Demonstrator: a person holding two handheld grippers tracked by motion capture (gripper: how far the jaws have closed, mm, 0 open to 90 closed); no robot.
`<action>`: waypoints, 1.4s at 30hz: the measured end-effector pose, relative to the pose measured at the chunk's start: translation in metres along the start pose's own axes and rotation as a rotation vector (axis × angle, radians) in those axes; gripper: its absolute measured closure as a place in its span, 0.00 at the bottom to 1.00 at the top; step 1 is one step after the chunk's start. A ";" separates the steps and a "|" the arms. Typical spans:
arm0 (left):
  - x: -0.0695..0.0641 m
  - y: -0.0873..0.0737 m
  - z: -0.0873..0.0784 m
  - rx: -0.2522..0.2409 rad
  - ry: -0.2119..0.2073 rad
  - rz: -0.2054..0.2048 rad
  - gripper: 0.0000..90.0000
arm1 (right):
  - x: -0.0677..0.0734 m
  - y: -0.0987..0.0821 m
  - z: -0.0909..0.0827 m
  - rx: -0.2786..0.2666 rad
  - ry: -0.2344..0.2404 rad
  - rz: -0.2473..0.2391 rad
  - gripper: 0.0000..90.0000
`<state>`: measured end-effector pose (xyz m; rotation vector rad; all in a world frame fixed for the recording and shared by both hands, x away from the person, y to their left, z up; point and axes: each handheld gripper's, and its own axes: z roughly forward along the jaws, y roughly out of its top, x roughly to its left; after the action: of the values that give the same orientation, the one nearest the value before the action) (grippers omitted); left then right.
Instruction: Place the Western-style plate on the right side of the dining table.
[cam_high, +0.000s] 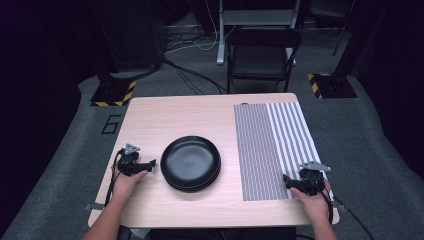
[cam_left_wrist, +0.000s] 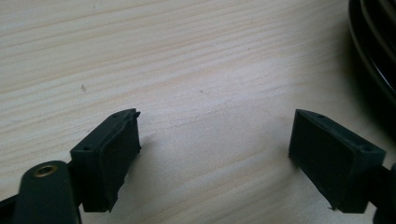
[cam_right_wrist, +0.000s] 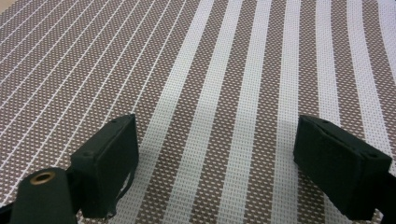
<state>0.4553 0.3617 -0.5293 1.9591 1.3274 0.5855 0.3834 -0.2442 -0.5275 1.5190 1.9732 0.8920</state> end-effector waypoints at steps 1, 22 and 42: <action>0.000 0.000 -0.001 -0.005 0.003 -0.001 0.23 | 0.000 0.000 0.000 -0.001 0.000 0.002 0.18; 0.001 -0.001 -0.013 -0.015 -0.012 -0.064 0.52 | 0.002 0.004 -0.013 -0.021 -0.001 0.037 0.49; -0.018 0.010 -0.043 -0.064 -0.076 -0.043 0.63 | 0.023 0.023 -0.031 -0.028 0.020 0.003 0.54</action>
<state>0.4252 0.3544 -0.4930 1.8782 1.2860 0.5213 0.3699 -0.2239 -0.4898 1.5034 1.9645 0.9364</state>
